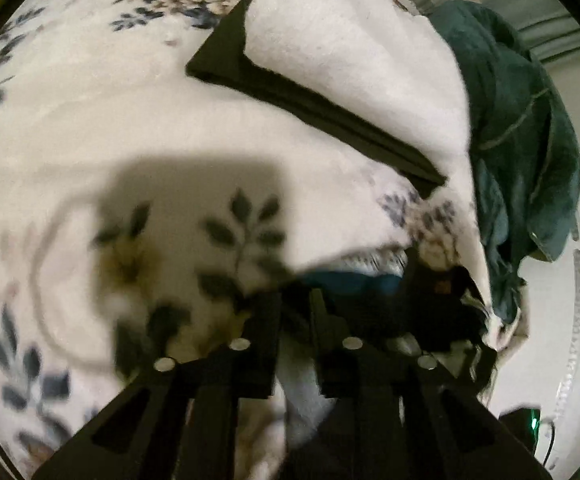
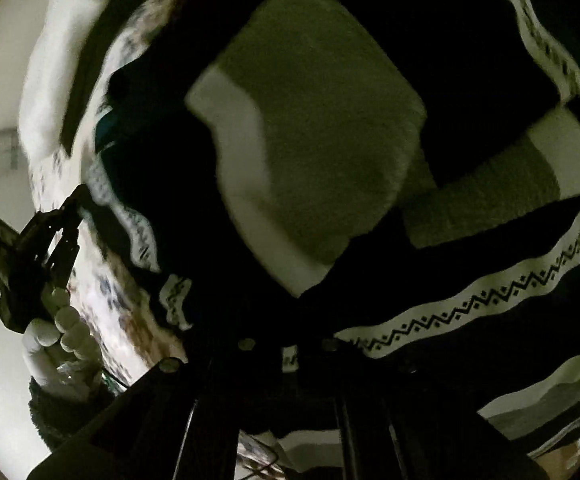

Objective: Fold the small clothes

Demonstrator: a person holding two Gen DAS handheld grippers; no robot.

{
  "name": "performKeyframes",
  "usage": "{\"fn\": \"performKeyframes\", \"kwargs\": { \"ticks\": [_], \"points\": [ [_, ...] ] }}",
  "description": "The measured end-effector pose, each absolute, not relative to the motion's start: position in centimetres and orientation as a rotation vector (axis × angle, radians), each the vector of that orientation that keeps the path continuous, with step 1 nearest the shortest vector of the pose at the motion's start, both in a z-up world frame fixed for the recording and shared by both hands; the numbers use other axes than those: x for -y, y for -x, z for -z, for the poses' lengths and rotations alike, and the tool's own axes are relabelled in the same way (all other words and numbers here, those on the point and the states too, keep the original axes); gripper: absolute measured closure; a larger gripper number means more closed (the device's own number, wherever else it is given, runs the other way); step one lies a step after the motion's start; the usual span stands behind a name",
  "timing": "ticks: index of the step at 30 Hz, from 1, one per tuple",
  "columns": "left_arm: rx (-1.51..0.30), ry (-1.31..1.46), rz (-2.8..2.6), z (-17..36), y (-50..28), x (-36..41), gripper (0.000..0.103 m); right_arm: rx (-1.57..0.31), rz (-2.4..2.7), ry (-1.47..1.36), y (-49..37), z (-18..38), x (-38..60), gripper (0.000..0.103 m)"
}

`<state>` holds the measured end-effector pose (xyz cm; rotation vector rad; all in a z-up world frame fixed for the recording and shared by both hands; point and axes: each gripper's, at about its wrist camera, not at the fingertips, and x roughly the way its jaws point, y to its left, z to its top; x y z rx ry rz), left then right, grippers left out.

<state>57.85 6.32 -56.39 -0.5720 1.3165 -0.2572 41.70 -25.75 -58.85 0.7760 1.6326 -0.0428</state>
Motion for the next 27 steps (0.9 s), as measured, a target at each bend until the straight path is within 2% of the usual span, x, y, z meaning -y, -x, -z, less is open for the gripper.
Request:
{"fn": "performKeyframes", "kwargs": {
  "ticks": [1, 2, 3, 4, 8, 11, 12, 13, 14, 16, 20, 22, 23, 24, 25, 26, 27],
  "points": [
    [-1.292, 0.580, 0.257, 55.6, -56.2, -6.6, 0.073, -1.614, 0.007, -0.748, -42.4, 57.8, 25.3, 0.070],
    [-1.271, 0.584, 0.259, 55.0, -54.5, -6.7, 0.061, -1.586, -0.021, -0.724, -43.0, 56.8, 25.0, 0.053],
    [-1.260, 0.578, 0.257, 54.7, -52.9, -6.7, 0.058, -1.558, -0.046, -0.690, -44.1, 55.9, 24.5, 0.047],
    [-1.263, 0.565, 0.251, 54.7, -50.6, -6.3, 0.058, -1.532, -0.084, -0.633, -45.6, 55.0, 23.6, 0.043],
    [-1.324, 0.543, 0.284, 56.6, -45.6, -3.5, 0.058, -1.478, -0.208, -0.357, -52.8, 54.3, 20.0, 0.044],
    [-1.333, 0.482, 0.282, 57.9, -43.7, -0.9, 0.061, -1.543, -0.305, -0.194, -57.3, 56.0, 17.2, 0.044],
    [-1.315, 0.465, 0.270, 58.0, -43.3, -0.5, 0.073, -1.567, -0.336, -0.166, -57.7, 56.5, 16.6, 0.045],
    [-1.298, 0.439, 0.257, 58.1, -43.0, -0.2, 0.081, -1.575, -0.362, -0.095, -58.1, 56.8, 15.4, 0.065],
    [-1.285, 0.428, 0.247, 58.2, -42.8, 0.0, 0.084, -1.569, -0.357, -0.037, -58.8, 57.0, 14.7, 0.098],
    [-1.257, 0.442, 0.236, 58.1, -42.3, -0.2, 0.085, -1.533, -0.329, 0.029, -58.9, 56.8, 14.4, 0.098],
    [-1.261, 0.478, 0.243, 57.9, -41.6, -0.9, 0.086, -1.527, -0.266, -0.021, -60.2, 56.7, 14.9, 0.098],
    [-1.276, 0.515, 0.240, 57.4, -41.9, -1.7, 0.082, -1.536, -0.273, -0.054, -60.0, 56.4, 15.3, 0.097],
    [-1.283, 0.543, 0.241, 57.2, -42.3, -2.0, 0.080, -1.551, -0.277, -0.067, -60.1, 56.3, 15.6, 0.093],
    [-1.283, 0.576, 0.226, 56.7, -42.8, -2.8, 0.072, -1.555, -0.270, -0.068, -59.9, 56.1, 15.8, 0.087],
    [-1.267, 0.598, 0.217, 56.4, -43.5, -3.2, 0.067, -1.539, -0.262, -0.068, -59.7, 55.5, 16.3, 0.072],
    [-1.238, 0.629, 0.218, 56.0, -44.5, -4.0, 0.056, -1.510, -0.244, -0.070, -59.4, 54.6, 17.0, 0.058],
    [-1.220, 0.652, 0.221, 55.9, -45.6, -4.6, 0.051, -1.488, -0.216, -0.076, -58.9, 54.0, 17.8, 0.054]
  ]
}}
